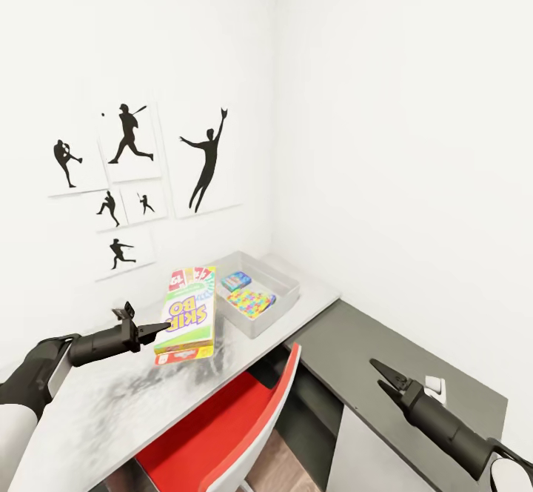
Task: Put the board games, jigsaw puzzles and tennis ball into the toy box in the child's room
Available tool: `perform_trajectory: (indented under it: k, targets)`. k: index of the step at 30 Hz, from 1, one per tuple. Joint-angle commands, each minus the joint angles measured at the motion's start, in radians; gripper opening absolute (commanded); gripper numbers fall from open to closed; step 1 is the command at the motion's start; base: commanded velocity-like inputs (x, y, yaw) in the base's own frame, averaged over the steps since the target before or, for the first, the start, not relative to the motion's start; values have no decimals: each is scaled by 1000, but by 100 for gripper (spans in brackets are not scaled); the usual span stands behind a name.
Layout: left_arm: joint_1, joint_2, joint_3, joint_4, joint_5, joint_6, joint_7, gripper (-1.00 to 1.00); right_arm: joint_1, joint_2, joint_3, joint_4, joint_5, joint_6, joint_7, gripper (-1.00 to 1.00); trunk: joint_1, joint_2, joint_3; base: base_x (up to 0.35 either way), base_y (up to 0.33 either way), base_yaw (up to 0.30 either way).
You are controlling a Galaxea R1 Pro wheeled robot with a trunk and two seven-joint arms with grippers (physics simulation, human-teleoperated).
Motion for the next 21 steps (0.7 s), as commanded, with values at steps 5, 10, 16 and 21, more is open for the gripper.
perform_trajectory:
  k: [5,10,16,21]
  targets:
    - [0,0,0,1,0,10,-3,-100,-1,0,-2,1,2,6,4,100,1,-1,0,184,-44,0]
    - [0,0,0,0,0,9,-3,-100,-1,0,-2,2,2,6,4,100,1,-1,0,150,-44,0]
    - [0,0,0,0,0,8,-3,-100,-1,0,-2,1,2,6,4,100,1,-1,0,202,-6,0]
    - [0,0,0,0,0,8,-3,-100,-1,0,-2,2,2,6,4,100,1,-1,0,181,0,-9]
